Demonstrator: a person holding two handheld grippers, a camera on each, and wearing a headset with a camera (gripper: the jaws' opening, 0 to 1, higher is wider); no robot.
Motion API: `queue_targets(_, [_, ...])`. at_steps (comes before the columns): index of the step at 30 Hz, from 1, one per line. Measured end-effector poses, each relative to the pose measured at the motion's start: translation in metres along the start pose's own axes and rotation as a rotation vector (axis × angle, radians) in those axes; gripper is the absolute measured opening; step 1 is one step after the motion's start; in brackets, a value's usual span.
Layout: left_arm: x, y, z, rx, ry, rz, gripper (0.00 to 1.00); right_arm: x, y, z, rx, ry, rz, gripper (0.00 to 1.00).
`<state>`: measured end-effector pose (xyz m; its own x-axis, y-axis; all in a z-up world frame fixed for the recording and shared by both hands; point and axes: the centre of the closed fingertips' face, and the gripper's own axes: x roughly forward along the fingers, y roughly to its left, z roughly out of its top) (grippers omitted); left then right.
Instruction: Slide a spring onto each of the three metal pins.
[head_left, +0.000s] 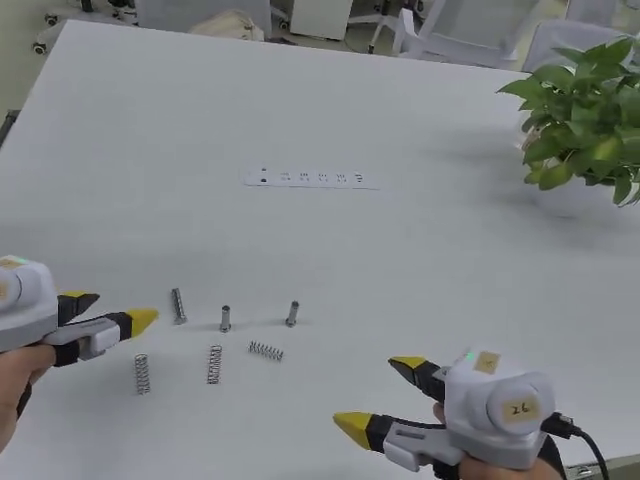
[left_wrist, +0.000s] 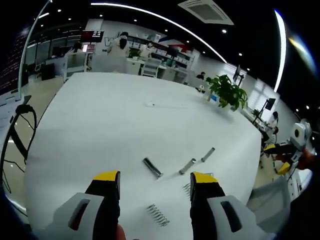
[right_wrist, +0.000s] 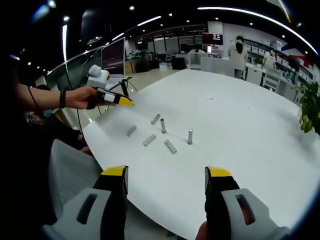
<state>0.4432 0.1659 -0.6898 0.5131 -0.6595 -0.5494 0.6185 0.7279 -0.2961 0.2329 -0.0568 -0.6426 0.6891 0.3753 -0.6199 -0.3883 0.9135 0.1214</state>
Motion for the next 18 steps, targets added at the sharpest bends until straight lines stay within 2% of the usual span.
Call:
queue_targets(6, [0.019,0.005,-0.005,-0.044,0.007,0.011,0.47,-0.001,-0.002,-0.003,0.007,0.006,-0.01,0.6])
queue_targets(11, [0.037,-0.001,-0.009,-0.035,0.037,0.018,0.44,-0.003,-0.004,-0.005,0.012,0.012,-0.017,0.6])
queue_targets(18, [0.058,-0.008,-0.009,-0.047,0.049,0.006,0.39,-0.003,-0.006,-0.008,0.019,0.022,-0.024,0.6])
